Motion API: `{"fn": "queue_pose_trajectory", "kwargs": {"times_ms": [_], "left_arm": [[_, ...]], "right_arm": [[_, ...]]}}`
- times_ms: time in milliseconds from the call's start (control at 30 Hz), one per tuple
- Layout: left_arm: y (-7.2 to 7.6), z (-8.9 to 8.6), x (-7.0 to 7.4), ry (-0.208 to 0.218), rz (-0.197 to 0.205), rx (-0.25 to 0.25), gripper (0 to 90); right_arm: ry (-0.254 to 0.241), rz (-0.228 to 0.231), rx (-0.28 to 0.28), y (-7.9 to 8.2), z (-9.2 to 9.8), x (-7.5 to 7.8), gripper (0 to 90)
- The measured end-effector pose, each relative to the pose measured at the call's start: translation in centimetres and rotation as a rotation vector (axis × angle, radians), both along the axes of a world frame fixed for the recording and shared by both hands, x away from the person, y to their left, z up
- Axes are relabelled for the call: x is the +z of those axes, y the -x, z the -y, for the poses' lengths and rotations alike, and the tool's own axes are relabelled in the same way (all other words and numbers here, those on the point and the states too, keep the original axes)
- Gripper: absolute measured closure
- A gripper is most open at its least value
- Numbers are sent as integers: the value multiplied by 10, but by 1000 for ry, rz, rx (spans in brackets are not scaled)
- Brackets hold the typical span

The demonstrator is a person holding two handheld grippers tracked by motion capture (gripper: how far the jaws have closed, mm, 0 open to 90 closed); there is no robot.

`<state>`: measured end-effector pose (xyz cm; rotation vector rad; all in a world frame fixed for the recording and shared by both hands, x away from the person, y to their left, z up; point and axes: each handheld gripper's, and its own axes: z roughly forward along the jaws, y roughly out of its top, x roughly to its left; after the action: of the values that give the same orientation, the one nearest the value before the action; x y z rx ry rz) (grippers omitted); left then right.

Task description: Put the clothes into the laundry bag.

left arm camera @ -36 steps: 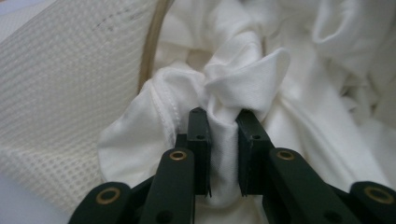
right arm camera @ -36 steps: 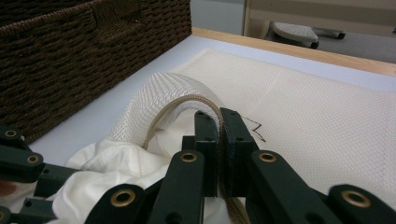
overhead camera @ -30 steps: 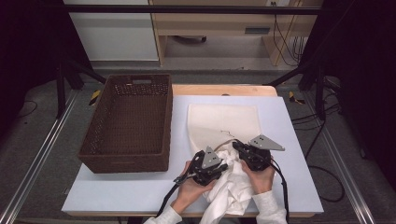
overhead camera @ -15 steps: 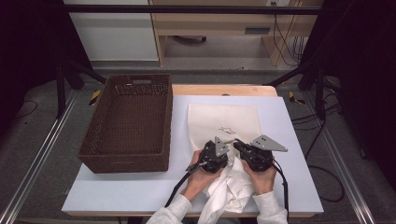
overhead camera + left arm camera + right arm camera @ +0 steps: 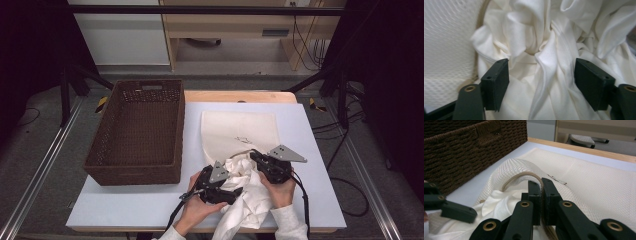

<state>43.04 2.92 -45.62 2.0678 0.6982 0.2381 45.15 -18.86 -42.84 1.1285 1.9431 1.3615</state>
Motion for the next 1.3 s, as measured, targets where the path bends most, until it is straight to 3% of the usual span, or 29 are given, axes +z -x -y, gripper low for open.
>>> {"fn": "queue_pose_trajectory", "kwargs": {"times_ms": [67,100,167,233,300,367,500,567,667,867,1000,1100,1133,1167,1200,1233,1300], "left_arm": [[-3,4,-8,-15,-14,11,380],[-5,8,-14,-43,-24,9,380],[-7,14,-17,-54,-50,9,519],[-7,16,-16,-66,-44,6,642],[-4,18,-14,-85,-17,13,692],[-3,17,-8,-65,-4,11,769],[-3,17,5,-31,28,15,784],[-6,26,15,-60,65,21,784],[-16,37,18,-101,84,23,784],[-46,48,3,-171,84,67,774],[-49,45,-1,-161,88,73,750],[-40,40,2,-123,107,75,713],[-37,37,4,-101,99,69,666],[-29,30,10,-46,100,54,557],[-29,30,10,-46,100,54,501],[-22,23,17,-18,104,51,501],[-9,13,25,-8,98,37,365]], "right_arm": [[7,-3,3,0,-1,-1,871],[5,-6,4,-1,-2,-2,871],[14,-12,13,-2,-4,-3,871],[18,-10,12,-2,-5,-3,871],[19,-11,12,-1,-5,-3,871],[19,-10,13,-1,-4,-3,872],[15,-11,10,-1,-4,-3,873],[12,-11,8,-1,-4,-3,873],[14,-5,8,0,-4,-3,873],[5,3,18,3,-3,1,874],[12,11,20,5,-4,3,874],[16,12,15,4,-2,3,873],[8,11,12,4,-1,2,874],[9,12,9,4,1,2,874],[9,12,9,4,1,2,874],[7,11,7,3,2,2,873],[4,8,4,3,4,2,873]]}}
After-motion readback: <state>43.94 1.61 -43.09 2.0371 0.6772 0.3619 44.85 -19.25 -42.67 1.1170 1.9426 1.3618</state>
